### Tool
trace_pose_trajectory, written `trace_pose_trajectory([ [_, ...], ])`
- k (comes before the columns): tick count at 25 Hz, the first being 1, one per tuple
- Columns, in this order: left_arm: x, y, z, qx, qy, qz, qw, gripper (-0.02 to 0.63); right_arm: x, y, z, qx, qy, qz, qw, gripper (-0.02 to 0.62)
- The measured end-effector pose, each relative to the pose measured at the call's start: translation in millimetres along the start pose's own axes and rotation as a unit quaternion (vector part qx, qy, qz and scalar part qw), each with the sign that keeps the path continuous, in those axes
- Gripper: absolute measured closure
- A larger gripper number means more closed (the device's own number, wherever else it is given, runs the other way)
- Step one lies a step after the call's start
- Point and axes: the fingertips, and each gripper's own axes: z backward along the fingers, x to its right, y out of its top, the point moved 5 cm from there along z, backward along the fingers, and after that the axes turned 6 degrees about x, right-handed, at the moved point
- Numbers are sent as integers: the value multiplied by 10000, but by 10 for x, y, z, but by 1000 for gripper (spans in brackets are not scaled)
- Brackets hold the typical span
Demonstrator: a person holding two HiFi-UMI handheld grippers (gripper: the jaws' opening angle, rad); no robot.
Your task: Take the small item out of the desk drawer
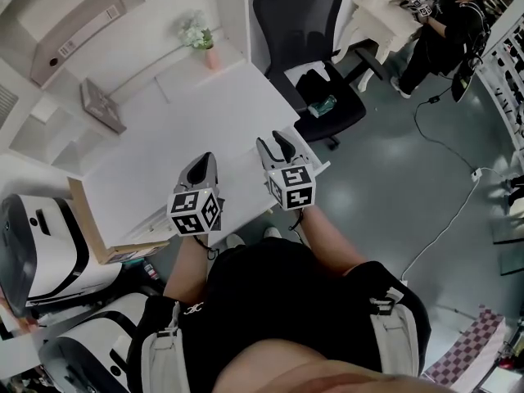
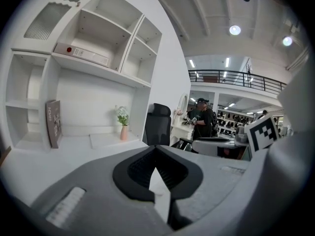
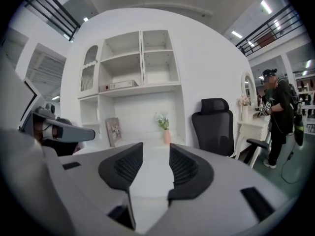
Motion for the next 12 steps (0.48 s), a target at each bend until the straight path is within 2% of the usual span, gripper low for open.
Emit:
trace_pose_trajectory([
  [4,-56,-8,1,-27,19,24,10000,592,-15,-231,-107,-437,45,108,9990,425],
  [12,-161,-55,38,-74,107,49,9999,592,-68,-742,-201,-1204,164,152,9925,423],
])
